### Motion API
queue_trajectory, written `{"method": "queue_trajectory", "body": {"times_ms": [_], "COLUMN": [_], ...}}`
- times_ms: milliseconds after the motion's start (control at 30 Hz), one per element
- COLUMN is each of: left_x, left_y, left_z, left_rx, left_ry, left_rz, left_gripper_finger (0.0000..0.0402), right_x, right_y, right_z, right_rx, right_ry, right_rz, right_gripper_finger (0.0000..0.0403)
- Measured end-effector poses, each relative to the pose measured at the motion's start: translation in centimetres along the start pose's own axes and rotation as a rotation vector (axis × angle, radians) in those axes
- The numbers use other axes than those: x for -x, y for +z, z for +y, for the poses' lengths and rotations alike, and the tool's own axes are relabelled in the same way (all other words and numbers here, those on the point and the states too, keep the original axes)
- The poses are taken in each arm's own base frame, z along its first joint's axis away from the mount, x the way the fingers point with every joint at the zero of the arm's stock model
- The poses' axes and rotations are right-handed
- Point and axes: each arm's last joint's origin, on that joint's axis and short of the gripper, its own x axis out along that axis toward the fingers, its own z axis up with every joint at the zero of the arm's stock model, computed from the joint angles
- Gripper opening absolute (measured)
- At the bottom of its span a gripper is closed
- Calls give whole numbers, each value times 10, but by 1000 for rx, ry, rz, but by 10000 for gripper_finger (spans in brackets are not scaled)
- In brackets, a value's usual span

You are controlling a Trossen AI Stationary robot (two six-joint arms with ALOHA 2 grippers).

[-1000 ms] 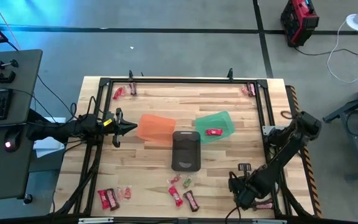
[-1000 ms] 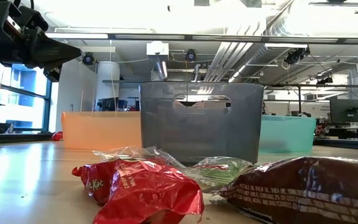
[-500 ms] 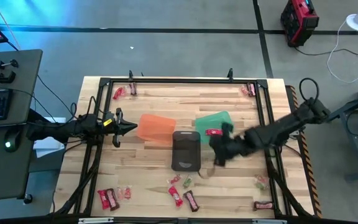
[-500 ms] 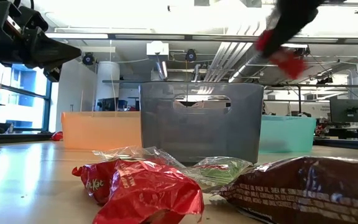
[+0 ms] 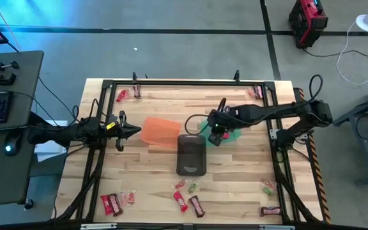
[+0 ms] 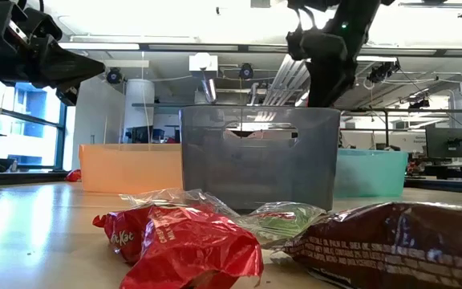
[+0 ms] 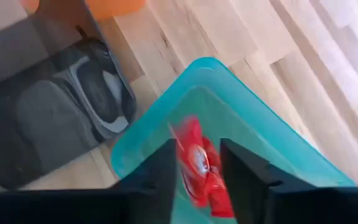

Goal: Sort candy by brand, put in halloween buckets
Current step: Put the red chocolate bar into the green bin

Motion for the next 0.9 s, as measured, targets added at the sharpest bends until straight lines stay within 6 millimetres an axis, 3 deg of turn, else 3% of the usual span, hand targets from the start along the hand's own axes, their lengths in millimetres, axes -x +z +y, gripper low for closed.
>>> {"method": "queue_trajectory", "body": {"times_ms": [167,333,467,567,700,900], "left_x": [0,0,0,0,0,0], "left_y": [0,0,0,0,0,0], "left_z": [0,0,0,0,0,0], "left_rx": [0,0,0,0,0,0], "left_ry": [0,0,0,0,0,0], "left_rz": [0,0,0,0,0,0], "left_gripper_finger": [1,1,1,1,1,1], "right_x": [4,32,54,58,51,37], "right_y": [2,9,6,-10,-35,-36], "right_z": [4,36,76,112,158,231], "right_rx": [13,64,60,31,-49,-16], "right_ry": [133,427,690,761,692,547], "right_rz": [43,-104,-215,-226,-207,-149], "right_gripper_finger": [209,234,235,235,235,235]}}
